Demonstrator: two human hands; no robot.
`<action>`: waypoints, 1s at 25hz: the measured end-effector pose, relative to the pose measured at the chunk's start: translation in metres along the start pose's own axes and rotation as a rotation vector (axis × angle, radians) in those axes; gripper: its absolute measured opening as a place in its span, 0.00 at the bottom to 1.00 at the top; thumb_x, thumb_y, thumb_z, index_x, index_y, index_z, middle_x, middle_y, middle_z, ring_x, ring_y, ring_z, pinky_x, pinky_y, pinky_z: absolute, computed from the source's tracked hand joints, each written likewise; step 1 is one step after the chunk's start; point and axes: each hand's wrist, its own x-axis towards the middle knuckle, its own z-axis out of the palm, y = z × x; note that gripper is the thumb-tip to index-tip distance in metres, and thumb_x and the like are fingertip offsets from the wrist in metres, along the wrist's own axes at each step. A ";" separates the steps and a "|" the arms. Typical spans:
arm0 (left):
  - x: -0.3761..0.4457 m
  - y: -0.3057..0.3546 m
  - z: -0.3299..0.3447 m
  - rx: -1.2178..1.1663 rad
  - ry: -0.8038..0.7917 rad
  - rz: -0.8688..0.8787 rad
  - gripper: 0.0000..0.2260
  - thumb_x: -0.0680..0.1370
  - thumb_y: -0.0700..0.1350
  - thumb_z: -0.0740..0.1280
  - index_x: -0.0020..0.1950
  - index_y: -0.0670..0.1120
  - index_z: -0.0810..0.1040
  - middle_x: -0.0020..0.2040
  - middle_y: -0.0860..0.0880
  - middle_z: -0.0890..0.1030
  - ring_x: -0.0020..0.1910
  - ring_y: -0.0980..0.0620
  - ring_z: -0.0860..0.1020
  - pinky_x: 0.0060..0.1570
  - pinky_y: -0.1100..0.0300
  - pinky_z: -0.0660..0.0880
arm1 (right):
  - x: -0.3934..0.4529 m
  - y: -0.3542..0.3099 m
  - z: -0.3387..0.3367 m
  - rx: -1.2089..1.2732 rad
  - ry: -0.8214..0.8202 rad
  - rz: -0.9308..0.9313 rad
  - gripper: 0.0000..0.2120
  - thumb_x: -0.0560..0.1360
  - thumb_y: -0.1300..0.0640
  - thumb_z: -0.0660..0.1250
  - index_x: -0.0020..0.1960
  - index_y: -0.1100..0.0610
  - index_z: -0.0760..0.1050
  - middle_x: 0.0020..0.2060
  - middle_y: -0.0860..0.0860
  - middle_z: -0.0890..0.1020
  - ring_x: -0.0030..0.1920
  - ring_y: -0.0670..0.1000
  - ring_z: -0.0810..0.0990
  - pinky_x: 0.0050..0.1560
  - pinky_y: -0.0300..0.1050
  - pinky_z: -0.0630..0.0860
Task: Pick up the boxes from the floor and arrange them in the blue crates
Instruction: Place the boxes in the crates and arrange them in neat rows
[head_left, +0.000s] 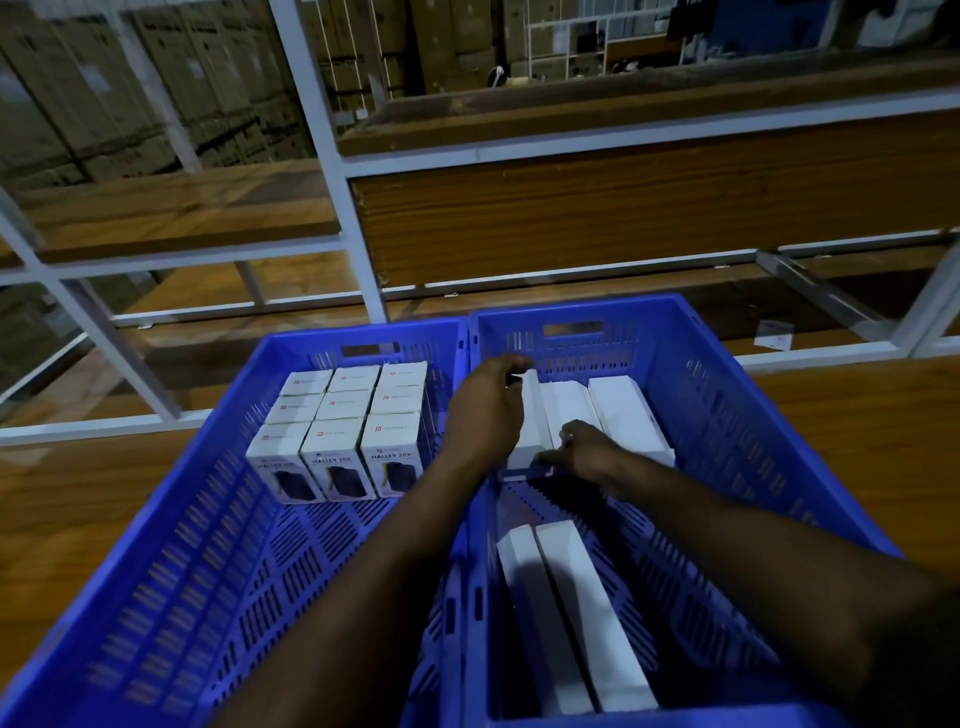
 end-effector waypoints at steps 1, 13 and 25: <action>-0.001 0.000 0.001 0.040 -0.019 0.027 0.13 0.83 0.41 0.62 0.66 0.49 0.78 0.62 0.49 0.82 0.57 0.50 0.82 0.54 0.46 0.81 | -0.007 -0.002 -0.006 0.026 -0.022 0.002 0.22 0.72 0.47 0.75 0.55 0.57 0.70 0.46 0.53 0.75 0.47 0.54 0.76 0.46 0.45 0.72; -0.011 0.011 0.005 0.571 -0.286 0.265 0.13 0.82 0.49 0.63 0.66 0.51 0.78 0.55 0.53 0.84 0.55 0.50 0.81 0.48 0.56 0.75 | -0.097 -0.007 -0.016 -0.331 -0.593 -0.061 0.32 0.71 0.43 0.75 0.71 0.50 0.70 0.44 0.44 0.74 0.42 0.46 0.79 0.48 0.50 0.84; -0.016 0.015 0.004 0.531 -0.304 0.233 0.17 0.82 0.48 0.65 0.71 0.50 0.74 0.54 0.53 0.85 0.54 0.50 0.82 0.53 0.52 0.79 | -0.084 0.013 -0.056 -0.127 -0.513 0.188 0.04 0.77 0.62 0.67 0.52 0.57 0.76 0.39 0.54 0.74 0.38 0.52 0.76 0.49 0.56 0.83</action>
